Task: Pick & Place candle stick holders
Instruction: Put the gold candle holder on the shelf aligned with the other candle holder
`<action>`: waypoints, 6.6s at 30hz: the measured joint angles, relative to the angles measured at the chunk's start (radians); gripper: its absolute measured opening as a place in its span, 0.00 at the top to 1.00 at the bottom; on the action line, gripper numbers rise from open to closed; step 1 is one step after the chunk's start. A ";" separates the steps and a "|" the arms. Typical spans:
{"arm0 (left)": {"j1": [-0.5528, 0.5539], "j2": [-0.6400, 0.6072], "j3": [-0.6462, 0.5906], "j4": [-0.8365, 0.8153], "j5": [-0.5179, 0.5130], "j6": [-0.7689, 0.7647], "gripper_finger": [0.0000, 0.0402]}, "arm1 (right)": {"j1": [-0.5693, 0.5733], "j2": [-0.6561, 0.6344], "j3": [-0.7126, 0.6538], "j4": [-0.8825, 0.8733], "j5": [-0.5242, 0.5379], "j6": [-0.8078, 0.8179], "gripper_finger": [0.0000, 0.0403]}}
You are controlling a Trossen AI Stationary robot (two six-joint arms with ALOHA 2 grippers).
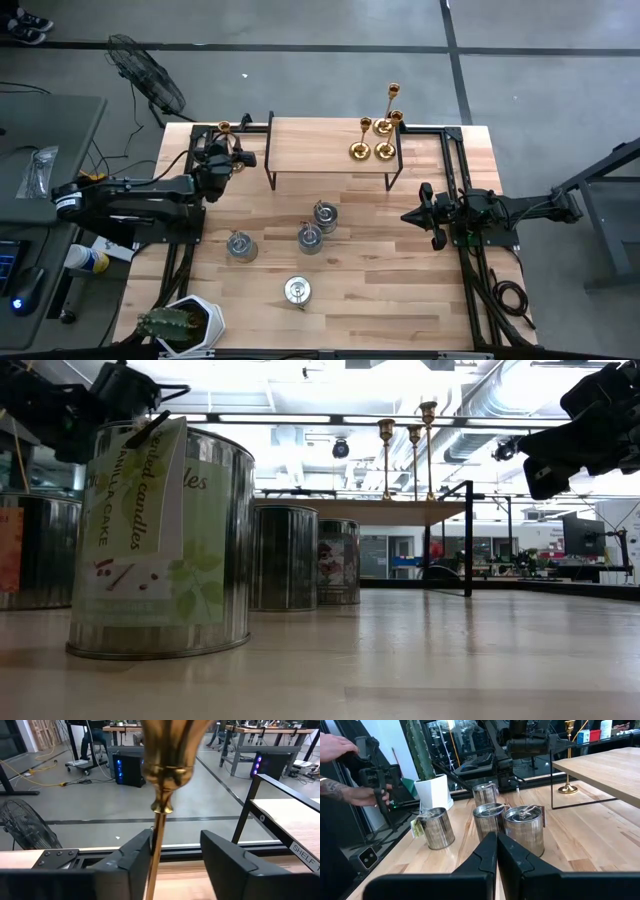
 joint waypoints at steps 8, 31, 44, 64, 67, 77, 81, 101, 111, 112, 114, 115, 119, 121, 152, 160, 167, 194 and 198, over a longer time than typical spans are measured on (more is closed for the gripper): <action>0.000 0.000 0.000 0.000 -0.001 0.000 0.75 | 0.000 0.000 0.000 0.000 0.000 0.000 0.99; 0.000 -0.001 -0.001 -0.001 0.000 0.000 0.93 | 0.000 0.000 0.000 0.000 0.000 0.000 0.99; 0.000 -0.015 -0.001 -0.002 -0.001 0.004 0.95 | 0.000 0.000 0.000 0.000 0.000 0.000 0.99; 0.000 -0.088 0.201 -0.116 -0.007 0.251 0.95 | 0.000 0.000 0.000 0.000 0.000 0.000 0.99; 0.000 -0.088 0.261 -0.166 -0.010 0.288 0.95 | 0.000 0.000 0.000 0.000 0.000 0.000 0.99; 0.000 -0.064 0.412 -0.206 -0.034 0.432 0.95 | 0.000 0.000 0.000 0.000 0.000 0.000 0.99; 0.000 -0.020 0.491 -0.204 0.020 0.485 0.95 | 0.000 0.000 0.000 0.000 0.000 0.000 0.99; 0.077 0.401 0.938 -0.190 0.624 0.570 0.95 | 0.000 0.000 0.000 0.000 0.000 0.000 0.99; 0.141 0.599 1.100 -0.185 0.913 0.496 0.95 | 0.000 0.000 0.000 0.000 0.000 0.000 0.99; 0.147 0.615 1.112 -0.189 0.938 0.495 0.95 | 0.000 0.000 0.000 0.000 0.000 0.000 0.99; 0.157 0.648 1.137 -0.188 1.001 0.495 0.95 | 0.000 0.000 0.000 0.000 0.000 0.000 0.99; 0.158 0.662 1.146 -0.186 1.033 0.495 0.95 | 0.000 0.000 0.000 0.000 0.000 0.000 0.99; 0.178 0.712 1.176 -0.183 1.142 0.498 0.95 | 0.000 0.000 0.000 0.000 0.000 0.000 0.99; 0.179 0.738 1.193 -0.181 1.193 0.498 0.95 | 0.000 0.000 0.000 0.000 0.000 0.000 0.99; 0.179 0.955 1.417 -0.189 1.374 0.460 0.95 | 0.000 0.000 0.000 0.000 0.000 0.000 0.99; 0.162 0.964 1.417 -0.183 1.362 0.452 0.95 | 0.000 0.000 0.000 0.000 0.000 0.000 0.99; 0.150 0.964 1.417 -0.182 1.355 0.450 0.95 | 0.000 0.000 0.000 0.000 0.000 0.000 0.99; 0.109 0.964 1.416 -0.205 1.223 0.443 0.95 | 0.000 0.000 0.000 0.000 0.000 0.000 0.99; 0.108 0.965 1.416 -0.205 1.207 0.437 0.95 | 0.000 0.000 0.000 0.000 0.000 0.000 0.99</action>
